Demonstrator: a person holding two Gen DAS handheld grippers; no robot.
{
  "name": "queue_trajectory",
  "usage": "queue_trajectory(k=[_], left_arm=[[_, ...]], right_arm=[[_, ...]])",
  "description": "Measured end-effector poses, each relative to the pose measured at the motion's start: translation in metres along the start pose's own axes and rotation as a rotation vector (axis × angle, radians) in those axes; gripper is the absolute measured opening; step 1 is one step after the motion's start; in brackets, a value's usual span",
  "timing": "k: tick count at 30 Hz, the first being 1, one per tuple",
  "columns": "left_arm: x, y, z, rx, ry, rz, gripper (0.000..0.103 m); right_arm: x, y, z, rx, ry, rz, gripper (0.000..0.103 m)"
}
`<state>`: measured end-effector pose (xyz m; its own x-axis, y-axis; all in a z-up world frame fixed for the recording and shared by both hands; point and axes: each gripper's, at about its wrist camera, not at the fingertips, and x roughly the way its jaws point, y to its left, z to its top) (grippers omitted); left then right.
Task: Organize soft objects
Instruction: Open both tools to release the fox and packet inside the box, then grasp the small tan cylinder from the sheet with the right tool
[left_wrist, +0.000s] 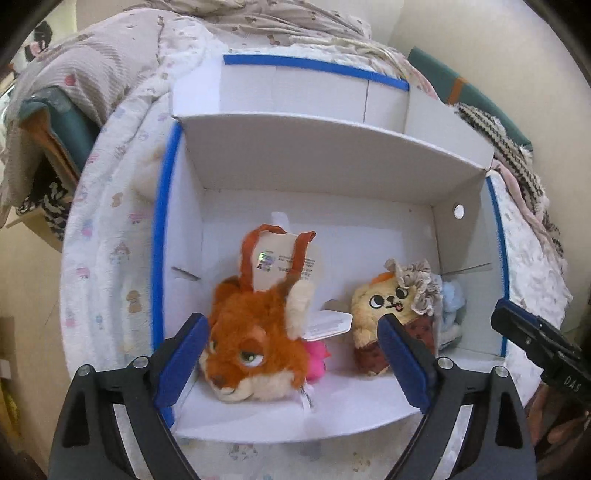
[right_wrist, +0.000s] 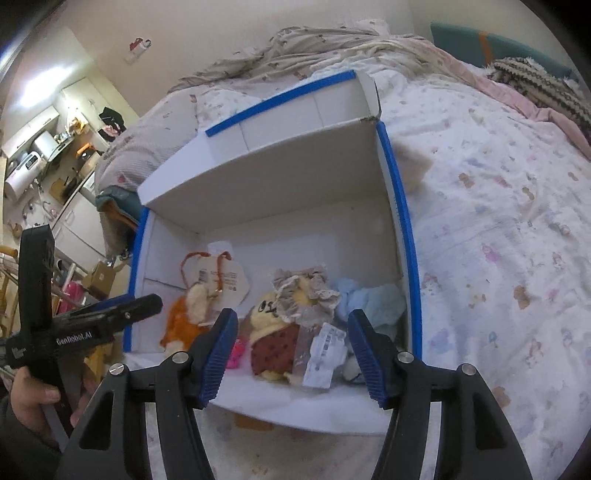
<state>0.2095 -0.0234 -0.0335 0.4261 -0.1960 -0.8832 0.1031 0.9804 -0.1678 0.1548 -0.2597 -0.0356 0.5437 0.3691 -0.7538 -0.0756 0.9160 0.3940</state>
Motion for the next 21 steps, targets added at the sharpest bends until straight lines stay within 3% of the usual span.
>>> queue_trajectory(k=[12,16,21], left_arm=[[-0.06,0.016,-0.048,0.009,-0.044,0.033,0.091],[-0.065,0.027,-0.077,-0.019,-0.018,0.048,0.091],[-0.068,0.038,-0.116,-0.077,-0.007,0.017,0.091]], right_arm=[[-0.035,0.011,-0.027,0.003,-0.014,0.003,0.066],[-0.03,0.017,-0.052,0.003,0.022,0.003,0.066],[0.002,0.024,-0.092,-0.011,0.129,-0.018,0.066]])
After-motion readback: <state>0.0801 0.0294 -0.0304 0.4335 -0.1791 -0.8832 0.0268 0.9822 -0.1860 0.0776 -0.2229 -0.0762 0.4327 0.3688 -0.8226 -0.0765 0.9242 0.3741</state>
